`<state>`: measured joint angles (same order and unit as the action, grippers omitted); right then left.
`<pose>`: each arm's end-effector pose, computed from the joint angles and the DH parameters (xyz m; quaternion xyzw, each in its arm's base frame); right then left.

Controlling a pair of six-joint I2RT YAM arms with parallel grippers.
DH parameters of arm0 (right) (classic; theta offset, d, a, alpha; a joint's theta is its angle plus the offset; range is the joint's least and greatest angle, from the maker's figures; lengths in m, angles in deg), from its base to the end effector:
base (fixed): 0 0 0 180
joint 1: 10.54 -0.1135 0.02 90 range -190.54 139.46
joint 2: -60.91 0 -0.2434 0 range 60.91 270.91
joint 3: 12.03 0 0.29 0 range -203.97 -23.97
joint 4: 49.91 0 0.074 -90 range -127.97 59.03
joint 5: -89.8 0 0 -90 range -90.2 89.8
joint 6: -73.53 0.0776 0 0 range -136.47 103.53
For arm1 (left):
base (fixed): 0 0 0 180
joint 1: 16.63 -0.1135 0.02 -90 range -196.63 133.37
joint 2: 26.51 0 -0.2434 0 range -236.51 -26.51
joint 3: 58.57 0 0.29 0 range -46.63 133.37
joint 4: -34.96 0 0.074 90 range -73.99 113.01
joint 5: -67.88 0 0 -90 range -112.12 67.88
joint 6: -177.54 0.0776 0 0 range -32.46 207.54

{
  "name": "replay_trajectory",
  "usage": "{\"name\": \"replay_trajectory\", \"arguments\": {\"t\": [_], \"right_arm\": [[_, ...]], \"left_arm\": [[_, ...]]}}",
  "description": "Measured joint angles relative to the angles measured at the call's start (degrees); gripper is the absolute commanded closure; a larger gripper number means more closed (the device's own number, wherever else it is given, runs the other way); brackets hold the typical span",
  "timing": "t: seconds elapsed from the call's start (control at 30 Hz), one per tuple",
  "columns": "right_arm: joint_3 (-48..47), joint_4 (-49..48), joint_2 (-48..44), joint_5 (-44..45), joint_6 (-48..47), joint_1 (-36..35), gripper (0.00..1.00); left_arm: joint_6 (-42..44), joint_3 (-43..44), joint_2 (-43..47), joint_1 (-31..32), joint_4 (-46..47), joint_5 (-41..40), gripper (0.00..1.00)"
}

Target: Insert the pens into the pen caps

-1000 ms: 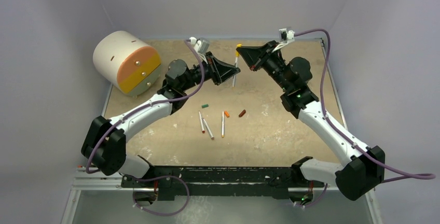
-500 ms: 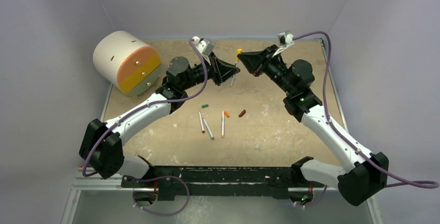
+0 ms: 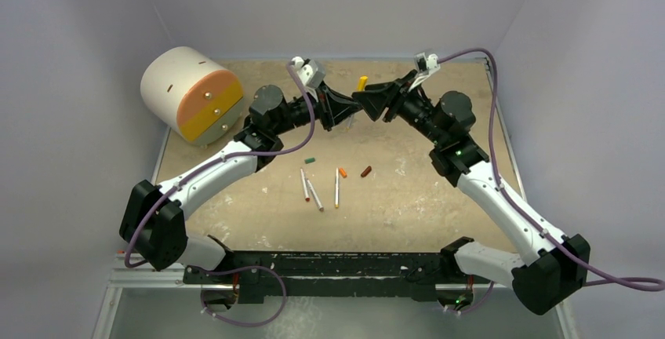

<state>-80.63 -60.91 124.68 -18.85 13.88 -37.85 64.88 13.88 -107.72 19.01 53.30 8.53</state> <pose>0.2937 0.1796 0.3965 -0.1134 0.5982 0.4652 0.6425 0.3087 -0.2700 0.3333 0.2709 0.5958 -0.5078 0.5601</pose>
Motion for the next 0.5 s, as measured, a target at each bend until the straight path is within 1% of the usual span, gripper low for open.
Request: {"name": "replay_trajectory", "arguments": {"t": [0.1,0.37,0.43,0.5], "right_arm": [[-0.2,0.0,0.3,-0.3,-0.1,0.0,0.47],[-2.2,0.2,0.9,-0.4,-0.7,0.0,0.58],[-2.5,0.1,0.9,-0.3,-1.0,0.0,0.62],[-2.6,0.1,0.9,-0.3,-1.1,0.0,0.68]], "left_arm": [[0.8,0.0,0.0,0.0,0.0,0.7,1.00],[1.3,-0.3,0.0,0.1,-0.6,2.0,1.00],[1.4,-0.3,0.0,0.1,-0.9,2.2,1.00],[1.5,-0.3,0.0,0.1,-1.2,2.2,1.00]]}}
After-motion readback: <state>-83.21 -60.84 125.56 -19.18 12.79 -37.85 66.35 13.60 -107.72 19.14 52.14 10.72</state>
